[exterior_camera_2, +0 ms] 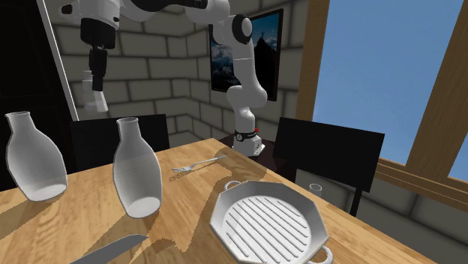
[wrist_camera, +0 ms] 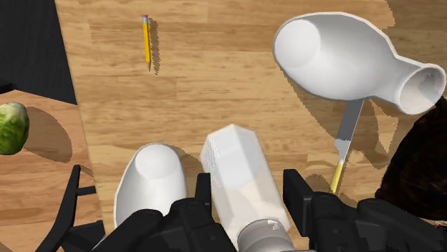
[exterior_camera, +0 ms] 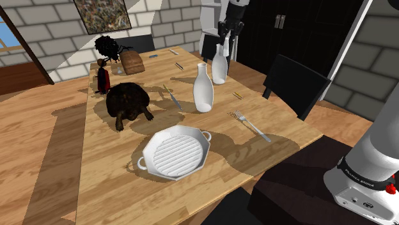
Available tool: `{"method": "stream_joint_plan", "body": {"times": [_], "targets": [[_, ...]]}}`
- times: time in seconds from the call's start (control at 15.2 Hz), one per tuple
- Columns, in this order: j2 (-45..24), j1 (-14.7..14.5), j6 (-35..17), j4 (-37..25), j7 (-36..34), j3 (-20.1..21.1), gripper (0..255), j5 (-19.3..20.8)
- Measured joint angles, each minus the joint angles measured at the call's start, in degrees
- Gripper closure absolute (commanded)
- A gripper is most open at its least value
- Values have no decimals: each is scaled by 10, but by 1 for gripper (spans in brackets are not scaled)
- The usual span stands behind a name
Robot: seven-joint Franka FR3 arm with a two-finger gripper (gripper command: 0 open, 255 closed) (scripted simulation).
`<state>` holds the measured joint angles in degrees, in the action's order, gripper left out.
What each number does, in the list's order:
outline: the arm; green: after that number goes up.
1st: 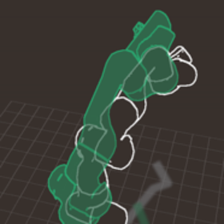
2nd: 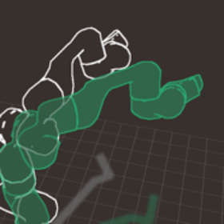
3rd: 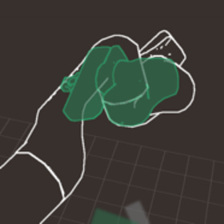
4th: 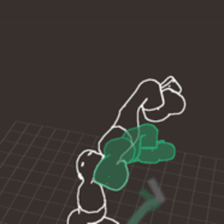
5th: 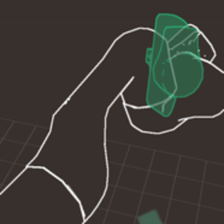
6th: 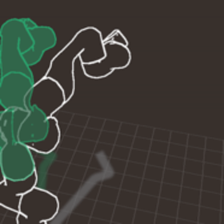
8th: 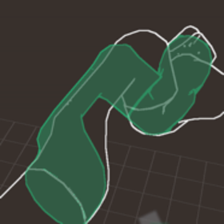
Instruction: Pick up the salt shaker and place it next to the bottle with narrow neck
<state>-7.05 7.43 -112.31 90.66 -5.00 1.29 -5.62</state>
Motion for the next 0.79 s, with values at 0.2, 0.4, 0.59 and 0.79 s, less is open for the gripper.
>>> {"method": "stream_joint_plan", "body": {"times": [0.2, 0.4, 0.59, 0.79], "targets": [[2, 0, -24, 26, 2, 0, 255, -1], [4, 0, -47, 50, 5, 0, 255, -2], [2, 0, -69, 71, 7, 0, 255, -3], [-1, -1, -92, 91, 8, 1, 255, -4]]}}
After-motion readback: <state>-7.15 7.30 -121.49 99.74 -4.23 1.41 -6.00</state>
